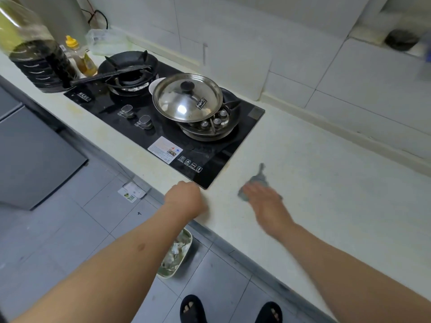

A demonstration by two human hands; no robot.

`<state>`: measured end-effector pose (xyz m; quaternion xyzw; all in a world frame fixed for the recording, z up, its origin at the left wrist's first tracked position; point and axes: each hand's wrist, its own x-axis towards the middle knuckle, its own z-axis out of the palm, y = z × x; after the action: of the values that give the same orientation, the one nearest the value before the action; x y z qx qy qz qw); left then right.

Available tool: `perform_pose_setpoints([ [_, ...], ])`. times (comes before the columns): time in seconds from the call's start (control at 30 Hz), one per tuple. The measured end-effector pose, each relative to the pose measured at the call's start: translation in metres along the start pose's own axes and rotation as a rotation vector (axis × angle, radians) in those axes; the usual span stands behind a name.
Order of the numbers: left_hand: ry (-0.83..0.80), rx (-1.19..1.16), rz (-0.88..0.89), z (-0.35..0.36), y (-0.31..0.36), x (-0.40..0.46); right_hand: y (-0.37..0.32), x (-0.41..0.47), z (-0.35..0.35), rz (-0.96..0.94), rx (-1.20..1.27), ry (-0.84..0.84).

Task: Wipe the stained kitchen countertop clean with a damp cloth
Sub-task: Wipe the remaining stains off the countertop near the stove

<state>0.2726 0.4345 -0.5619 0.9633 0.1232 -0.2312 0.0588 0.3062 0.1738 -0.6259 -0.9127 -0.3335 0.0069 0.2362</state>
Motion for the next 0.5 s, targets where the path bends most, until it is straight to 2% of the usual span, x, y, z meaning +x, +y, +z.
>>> perform_pose_setpoints([
  [0.07, -0.032, 0.001, -0.042, 0.005, -0.006, 0.004, 0.032, 0.0, -0.02, 0.172, -0.09, 0.039],
  [0.17, -0.008, -0.002, -0.031, 0.014, -0.017, 0.013, 0.046, 0.021, -0.014, 0.559, -0.183, -0.054],
  [0.2, 0.004, -0.002, -0.026, 0.016, -0.019, 0.016, 0.042, 0.029, -0.006, 0.63, -0.196, -0.061],
  [0.4, 0.03, -0.002, -0.02, 0.019, -0.021, 0.017, -0.021, 0.057, 0.042, 0.6, -0.216, -0.084],
  [0.5, -0.017, -0.074, 0.029, 0.006, -0.033, 0.011, -0.051, 0.05, 0.054, 0.539, -0.192, -0.106],
])
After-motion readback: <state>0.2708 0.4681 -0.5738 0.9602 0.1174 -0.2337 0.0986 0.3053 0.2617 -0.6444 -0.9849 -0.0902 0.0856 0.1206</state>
